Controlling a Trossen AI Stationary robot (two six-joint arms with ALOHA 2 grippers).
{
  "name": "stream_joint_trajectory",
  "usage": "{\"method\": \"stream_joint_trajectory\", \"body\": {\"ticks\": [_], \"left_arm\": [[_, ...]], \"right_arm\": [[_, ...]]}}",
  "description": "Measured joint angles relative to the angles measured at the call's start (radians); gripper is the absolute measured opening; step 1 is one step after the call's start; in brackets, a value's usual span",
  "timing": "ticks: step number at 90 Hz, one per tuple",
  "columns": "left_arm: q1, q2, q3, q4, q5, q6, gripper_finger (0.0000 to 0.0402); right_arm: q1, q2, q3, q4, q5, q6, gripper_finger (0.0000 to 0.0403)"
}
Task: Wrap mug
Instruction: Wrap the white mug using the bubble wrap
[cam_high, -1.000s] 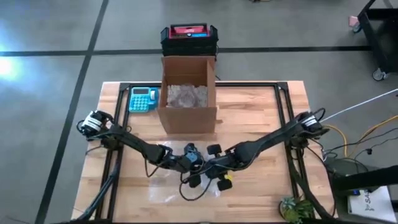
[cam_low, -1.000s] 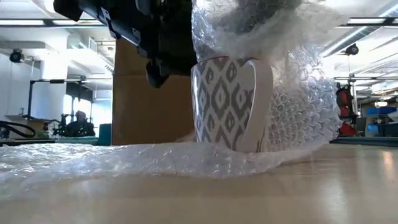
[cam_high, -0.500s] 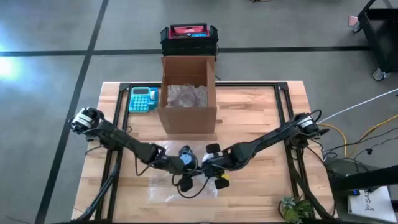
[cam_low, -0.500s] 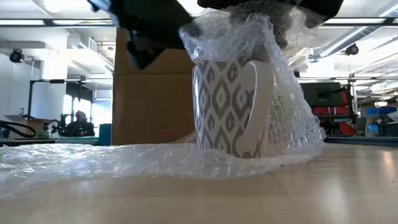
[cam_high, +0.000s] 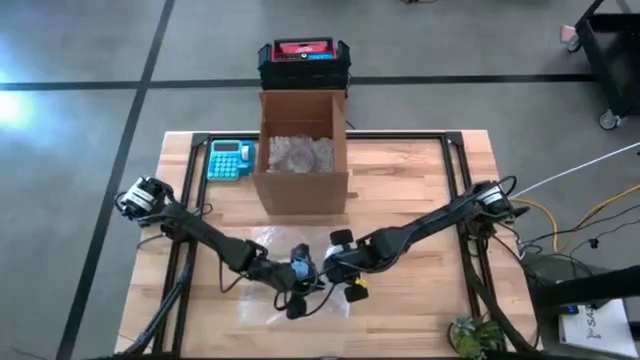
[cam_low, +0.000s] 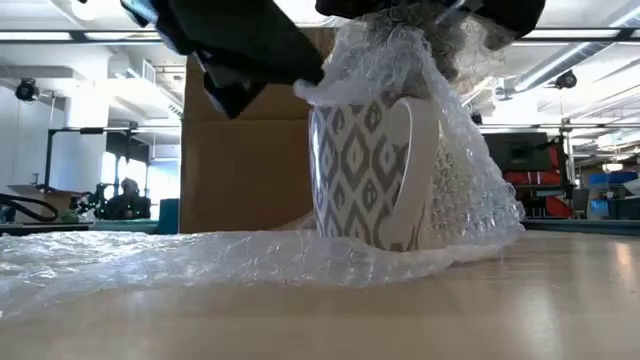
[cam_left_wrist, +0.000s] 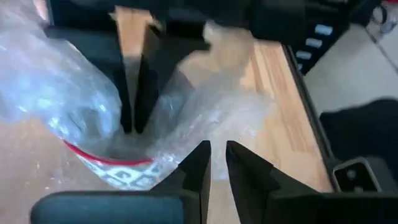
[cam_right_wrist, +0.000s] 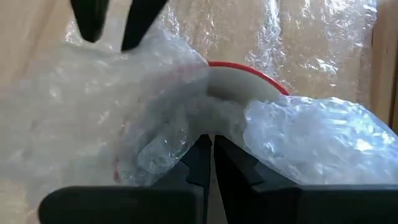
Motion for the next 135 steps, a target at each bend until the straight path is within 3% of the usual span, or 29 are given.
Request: {"method": "stream_joint_trajectory", "body": {"ticks": [9,56,104,135], "left_arm": [[0.001,-0.002,0.001,0.023,0.031,0.003,0.0003],[0.006,0.034,0.002,0.186,0.057,0.075,0.0],[0.048,0.05,0.002,0.245,-0.099,0.101,0.0],[0.051,0.062,0.002,0.248,-0.104,0.109,0.0]], "right_arm": [[-0.001,0.0,0.0,0.0,0.0,-0.008,0.0009],[-0.002,-0.001,0.0,0.006,0.0,-0.036,0.0008],[-0.003,-0.002,-0.002,0.012,0.001,-0.055,0.0008],[-0.003,-0.003,-0.002,0.012,0.002,-0.054,0.0008]]}}
